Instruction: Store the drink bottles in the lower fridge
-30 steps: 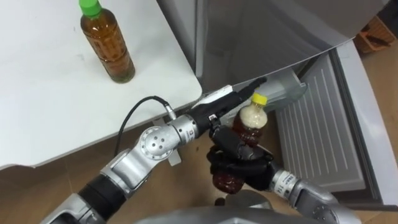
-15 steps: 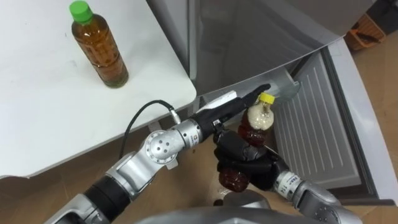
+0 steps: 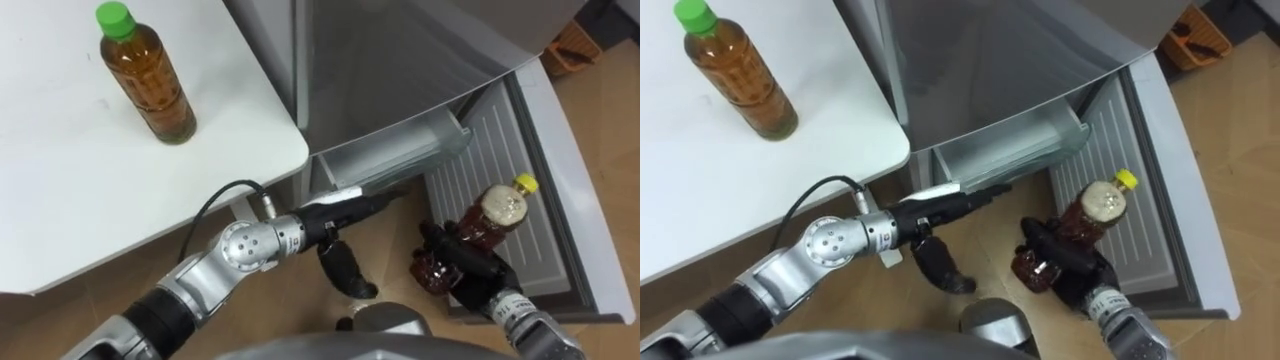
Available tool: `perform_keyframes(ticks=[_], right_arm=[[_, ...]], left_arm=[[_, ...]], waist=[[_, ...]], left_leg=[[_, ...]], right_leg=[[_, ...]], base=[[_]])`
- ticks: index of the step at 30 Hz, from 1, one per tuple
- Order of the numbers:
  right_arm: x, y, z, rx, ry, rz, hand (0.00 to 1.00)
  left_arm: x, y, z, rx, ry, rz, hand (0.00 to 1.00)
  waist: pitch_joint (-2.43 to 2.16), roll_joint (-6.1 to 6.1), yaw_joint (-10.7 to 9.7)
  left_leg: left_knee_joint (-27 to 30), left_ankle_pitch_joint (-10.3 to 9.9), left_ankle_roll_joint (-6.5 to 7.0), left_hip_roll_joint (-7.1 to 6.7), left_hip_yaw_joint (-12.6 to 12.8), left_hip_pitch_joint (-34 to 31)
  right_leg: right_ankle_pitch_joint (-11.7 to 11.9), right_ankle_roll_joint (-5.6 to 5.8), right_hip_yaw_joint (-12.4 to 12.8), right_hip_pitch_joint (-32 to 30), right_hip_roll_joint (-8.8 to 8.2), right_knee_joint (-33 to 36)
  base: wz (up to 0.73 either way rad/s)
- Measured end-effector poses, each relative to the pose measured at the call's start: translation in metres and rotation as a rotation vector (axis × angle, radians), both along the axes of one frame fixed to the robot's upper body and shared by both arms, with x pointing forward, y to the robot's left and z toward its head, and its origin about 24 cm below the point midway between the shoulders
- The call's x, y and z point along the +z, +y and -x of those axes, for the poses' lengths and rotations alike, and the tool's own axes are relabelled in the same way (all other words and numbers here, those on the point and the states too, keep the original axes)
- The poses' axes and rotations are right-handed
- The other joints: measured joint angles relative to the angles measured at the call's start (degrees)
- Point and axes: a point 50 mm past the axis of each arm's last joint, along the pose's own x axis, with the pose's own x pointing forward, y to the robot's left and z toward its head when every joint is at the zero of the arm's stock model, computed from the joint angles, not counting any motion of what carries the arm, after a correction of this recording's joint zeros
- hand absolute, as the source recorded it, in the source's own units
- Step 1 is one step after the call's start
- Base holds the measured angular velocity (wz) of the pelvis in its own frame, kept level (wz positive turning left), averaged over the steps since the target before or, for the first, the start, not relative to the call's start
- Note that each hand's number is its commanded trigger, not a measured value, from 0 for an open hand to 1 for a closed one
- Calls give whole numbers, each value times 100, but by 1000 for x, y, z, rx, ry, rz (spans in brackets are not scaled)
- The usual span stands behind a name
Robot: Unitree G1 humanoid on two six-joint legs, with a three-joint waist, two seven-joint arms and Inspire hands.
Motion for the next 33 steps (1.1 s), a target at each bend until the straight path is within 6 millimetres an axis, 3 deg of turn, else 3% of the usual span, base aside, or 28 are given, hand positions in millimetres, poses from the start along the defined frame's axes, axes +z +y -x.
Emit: perform_keyframes(ticks=[5, 9, 18, 20, 26, 33], right_arm=[[-4, 15, -1, -22, 10, -34, 100], [-6, 14, -2, -67, 22, -51, 100], [-6, 7, -4, -130, 47, -30, 100], [-8, 8, -2, -139, 66, -31, 100], [-10, 6, -1, -169, 102, -8, 100], [1, 6, -26, -194, 48, 3, 100]], left_arm=[[-18, 5, 9, -24, 21, -127, 0], [-30, 12, 13, -18, 54, -182, 0], [-56, 51, 25, 108, 191, -299, 0], [-67, 64, 31, 196, 255, -319, 0], [-87, 94, 56, 460, 435, -291, 0], [-105, 122, 91, 792, 626, -235, 0]], waist=[[-8, 0, -18], [-20, 14, -10], [-55, 18, 217], [-77, -13, 345], [-78, -44, 628], [-71, -92, 918]], left_leg=[[47, 0, 0, -6, -10, -24], [100, -1, 1, -15, -44, -63], [95, 0, 1, -10, -19, -136], [89, 0, 0, -2, -22, -136], [1, 7, -9, -1, -45, -90], [-3, 7, -10, 5, -66, -49]], right_leg=[[1, -2, -7, -1, -6, 3], [2, -1, -46, -25, -22, 4], [2, -1, -7, -108, -12, 13], [3, -3, -3, -112, 0, 4], [5, -6, -43, -97, 4, -9], [5, -7, -50, -61, 11, -11]], base=[[0], [5], [-2], [0], [0], [1]])
